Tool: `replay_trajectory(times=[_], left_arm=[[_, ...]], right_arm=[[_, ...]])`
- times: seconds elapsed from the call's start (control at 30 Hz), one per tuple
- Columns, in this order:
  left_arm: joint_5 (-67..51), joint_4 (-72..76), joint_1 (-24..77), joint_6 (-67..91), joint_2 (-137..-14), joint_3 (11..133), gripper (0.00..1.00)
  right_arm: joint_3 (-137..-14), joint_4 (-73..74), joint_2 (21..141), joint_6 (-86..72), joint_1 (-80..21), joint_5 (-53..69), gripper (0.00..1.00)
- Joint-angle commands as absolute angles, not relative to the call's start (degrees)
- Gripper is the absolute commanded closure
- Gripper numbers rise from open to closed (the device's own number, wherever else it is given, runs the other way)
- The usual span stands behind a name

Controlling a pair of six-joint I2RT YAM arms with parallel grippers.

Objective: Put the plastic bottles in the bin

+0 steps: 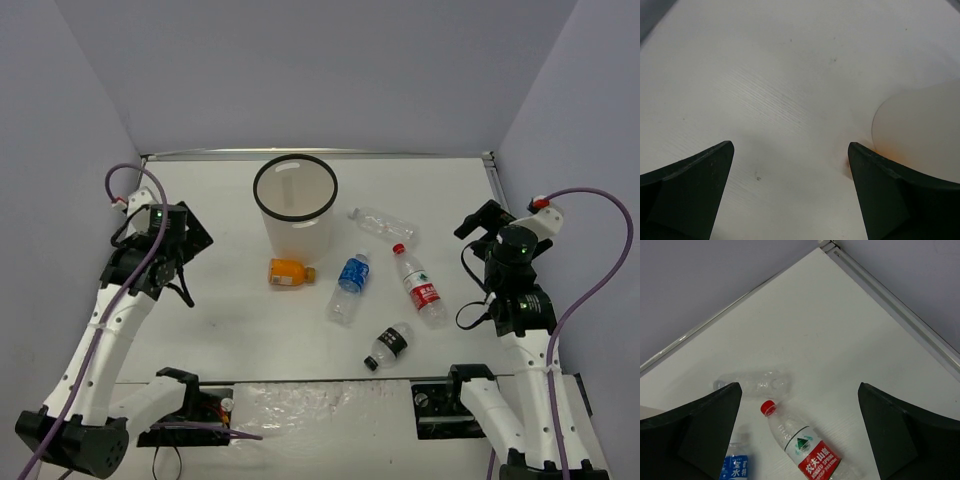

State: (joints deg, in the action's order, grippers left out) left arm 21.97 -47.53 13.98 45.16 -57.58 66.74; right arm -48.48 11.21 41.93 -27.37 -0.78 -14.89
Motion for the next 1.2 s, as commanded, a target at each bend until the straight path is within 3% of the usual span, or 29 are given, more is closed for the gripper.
replay_trajectory(times=[0.0, 0.33, 0.47, 0.63, 0.8, 1.17], left_arm=[[19.96, -42.88, 19.88, 54.4, -60.12, 61.26, 0.03], [20.36, -29.06, 35.13, 60.48, -70.53, 57.56, 0.03], [21.91, -30.96, 38.16, 65.44, -74.63, 58.07, 0.03], [26.44, -15.67, 42.47, 73.15, -74.57, 50.73, 0.03], [33.2, -14.74, 44.09, 76.53, -78.31, 53.8, 0.03], [34.74, -13.41, 44.12, 85.78, -87.19, 53.34, 0.03]], right_arm=[[-48.0, 9.05, 43.02, -28.8, -0.7, -14.78, 0.0], [-47.47, 9.14, 43.95, -27.65, -0.7, -15.7, 0.0], [-47.05, 9.05, 43.93, -27.76, -0.7, -16.41, 0.0], [-47.33, 9.14, 44.95, -27.87, -0.7, -16.61, 0.0], [-47.2, 9.05, 45.58, -26.93, -0.65, -17.17, 0.0], [-47.11, 9.1, 46.67, -26.14, -0.7, -18.38, 0.0]])
